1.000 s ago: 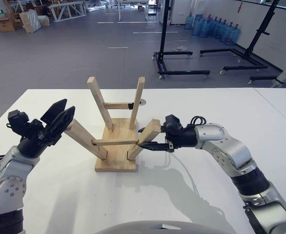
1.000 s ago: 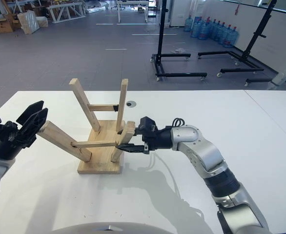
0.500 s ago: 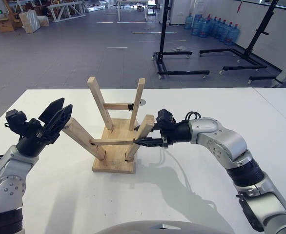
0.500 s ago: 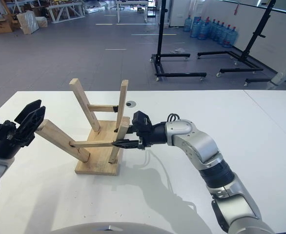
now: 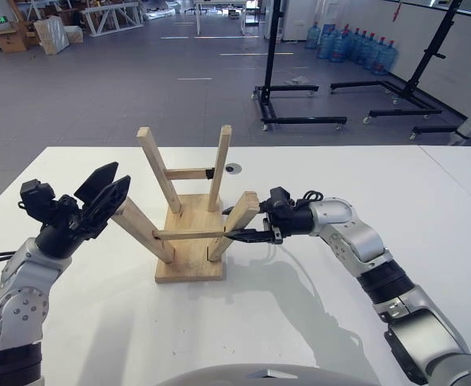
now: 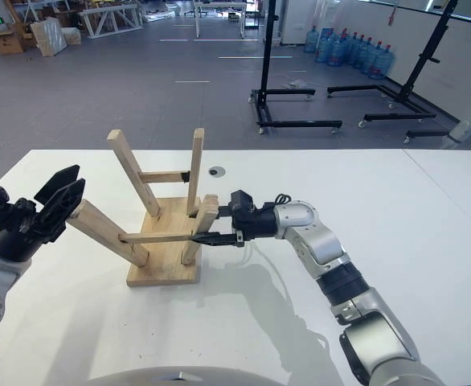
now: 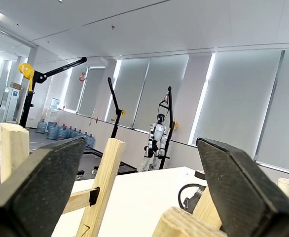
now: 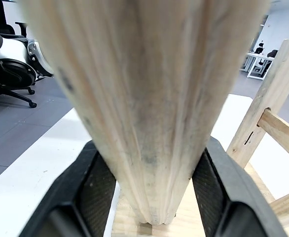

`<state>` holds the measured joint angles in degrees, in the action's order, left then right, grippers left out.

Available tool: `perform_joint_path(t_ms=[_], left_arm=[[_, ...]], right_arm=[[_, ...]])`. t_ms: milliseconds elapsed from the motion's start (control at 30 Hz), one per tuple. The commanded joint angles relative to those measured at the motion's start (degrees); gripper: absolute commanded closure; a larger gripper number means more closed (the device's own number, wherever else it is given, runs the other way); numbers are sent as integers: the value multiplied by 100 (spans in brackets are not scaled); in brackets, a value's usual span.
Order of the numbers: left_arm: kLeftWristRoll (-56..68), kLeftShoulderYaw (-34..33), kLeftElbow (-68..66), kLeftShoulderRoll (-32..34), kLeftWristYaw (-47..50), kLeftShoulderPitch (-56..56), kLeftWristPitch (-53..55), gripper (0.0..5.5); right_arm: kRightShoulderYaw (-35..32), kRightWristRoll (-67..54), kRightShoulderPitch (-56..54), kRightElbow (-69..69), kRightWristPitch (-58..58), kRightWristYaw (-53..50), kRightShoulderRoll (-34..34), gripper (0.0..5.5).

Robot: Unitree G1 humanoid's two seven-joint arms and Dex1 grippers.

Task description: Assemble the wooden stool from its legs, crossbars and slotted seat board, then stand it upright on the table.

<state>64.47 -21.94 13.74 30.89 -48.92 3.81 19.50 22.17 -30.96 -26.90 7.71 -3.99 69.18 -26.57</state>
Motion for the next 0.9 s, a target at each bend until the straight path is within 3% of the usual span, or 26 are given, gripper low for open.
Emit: perform_joint_path(t_ms=[33,367,633,900], left_arm=[[-833,694,-279,28,235,338,480,142],[-879,977,-228,-77,303,98,435,142],[-1039,1814,359,-421,627,-340,479,142],[-1208,2136,51,-635,501,-706,448,142]], right_arm=[[1176,1139,697,384,-1126,-10,-203,345],[1305,1369,726,380,-733,-230,-218,345],[1277,1398,619,873,-573,-213,-106,345],[1234,1449,489,1464,-226,-209,9,345]])
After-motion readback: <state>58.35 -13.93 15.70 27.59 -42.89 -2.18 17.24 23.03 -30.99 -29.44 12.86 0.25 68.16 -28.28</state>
